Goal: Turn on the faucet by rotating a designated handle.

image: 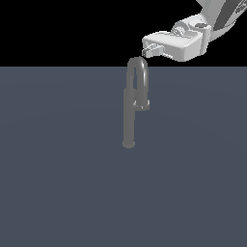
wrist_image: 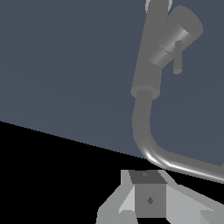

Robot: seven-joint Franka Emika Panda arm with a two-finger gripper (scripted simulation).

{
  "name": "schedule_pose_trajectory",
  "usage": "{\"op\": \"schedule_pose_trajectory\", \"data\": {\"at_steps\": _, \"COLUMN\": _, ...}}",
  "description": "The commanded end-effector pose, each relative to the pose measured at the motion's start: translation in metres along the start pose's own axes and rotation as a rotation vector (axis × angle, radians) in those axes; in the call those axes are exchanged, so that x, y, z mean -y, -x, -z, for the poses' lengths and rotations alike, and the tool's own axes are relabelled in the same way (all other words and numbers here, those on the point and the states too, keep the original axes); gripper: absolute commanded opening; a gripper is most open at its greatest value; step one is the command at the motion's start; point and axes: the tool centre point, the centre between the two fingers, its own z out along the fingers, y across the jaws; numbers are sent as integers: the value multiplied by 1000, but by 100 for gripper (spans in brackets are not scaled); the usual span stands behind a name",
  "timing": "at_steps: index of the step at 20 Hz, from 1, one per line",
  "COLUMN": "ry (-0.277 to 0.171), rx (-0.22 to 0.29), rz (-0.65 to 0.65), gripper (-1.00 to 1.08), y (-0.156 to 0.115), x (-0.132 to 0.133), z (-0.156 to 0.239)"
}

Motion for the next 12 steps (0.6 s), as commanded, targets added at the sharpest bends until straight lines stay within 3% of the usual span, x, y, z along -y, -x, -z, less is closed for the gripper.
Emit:
{"op": "schedule_pose_trajectory", "data": {"at_steps": 1, "ry": -51, "rx": 60, "rz": -52, "gripper": -100, "y": -21, "x": 1, "z": -2}}
{"op": "schedule_pose_trajectory", "data": {"at_steps": 7, "ry": -161, "rx": 188, "rz": -167, "gripper": -100, "y": -65, "x": -1, "z": -12}}
{"op": "schedule_pose_trajectory", "data": {"at_steps": 12, "ry": -228, "rx": 265, "rz": -237, "gripper": -100, "y": -91, "x": -4, "z": -21}}
